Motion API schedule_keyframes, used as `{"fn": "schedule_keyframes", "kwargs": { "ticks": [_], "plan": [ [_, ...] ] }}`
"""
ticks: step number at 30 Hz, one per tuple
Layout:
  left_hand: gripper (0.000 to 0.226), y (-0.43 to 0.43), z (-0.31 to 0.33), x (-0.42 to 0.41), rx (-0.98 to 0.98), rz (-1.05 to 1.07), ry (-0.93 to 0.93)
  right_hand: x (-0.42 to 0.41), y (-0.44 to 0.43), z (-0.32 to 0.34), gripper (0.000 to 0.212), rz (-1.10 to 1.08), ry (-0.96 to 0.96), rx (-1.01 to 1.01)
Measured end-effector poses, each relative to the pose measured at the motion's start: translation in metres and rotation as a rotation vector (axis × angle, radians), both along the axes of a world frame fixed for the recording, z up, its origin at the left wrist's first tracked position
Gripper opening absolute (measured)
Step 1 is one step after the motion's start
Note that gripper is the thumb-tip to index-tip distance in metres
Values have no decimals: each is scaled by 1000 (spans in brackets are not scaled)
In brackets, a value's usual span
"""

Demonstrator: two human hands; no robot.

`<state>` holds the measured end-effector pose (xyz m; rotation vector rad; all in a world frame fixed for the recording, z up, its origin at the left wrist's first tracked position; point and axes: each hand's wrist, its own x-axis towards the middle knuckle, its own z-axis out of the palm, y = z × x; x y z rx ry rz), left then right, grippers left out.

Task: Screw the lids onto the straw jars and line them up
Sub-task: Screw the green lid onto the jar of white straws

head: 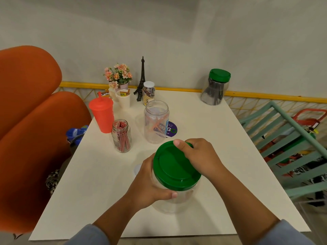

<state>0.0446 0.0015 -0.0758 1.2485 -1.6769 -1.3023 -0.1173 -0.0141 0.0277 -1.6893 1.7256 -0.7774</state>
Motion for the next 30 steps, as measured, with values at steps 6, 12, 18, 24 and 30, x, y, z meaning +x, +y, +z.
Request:
{"fn": "schedule_keyframes", "kwargs": {
  "ticks": [6, 12, 18, 24, 30],
  "plan": [
    [108, 0, -2, 0, 12, -1, 5, -2, -1, 4, 53, -132, -48, 133],
    [111, -2, -4, 0, 11, 6, 0, -7, -6, 5, 49, -147, -104, 196],
    [109, 0, -3, 1, 22, 12, -33, -17, -6, 7, 36, -69, 81, 61],
    [106, 0, -1, 1, 14, -2, -25, -25, -2, 10, 25, -5, 103, 62],
    [104, 1, 0, 1, 5, -6, -8, -37, 10, 14, 42, 84, -33, 205]
  ]
}}
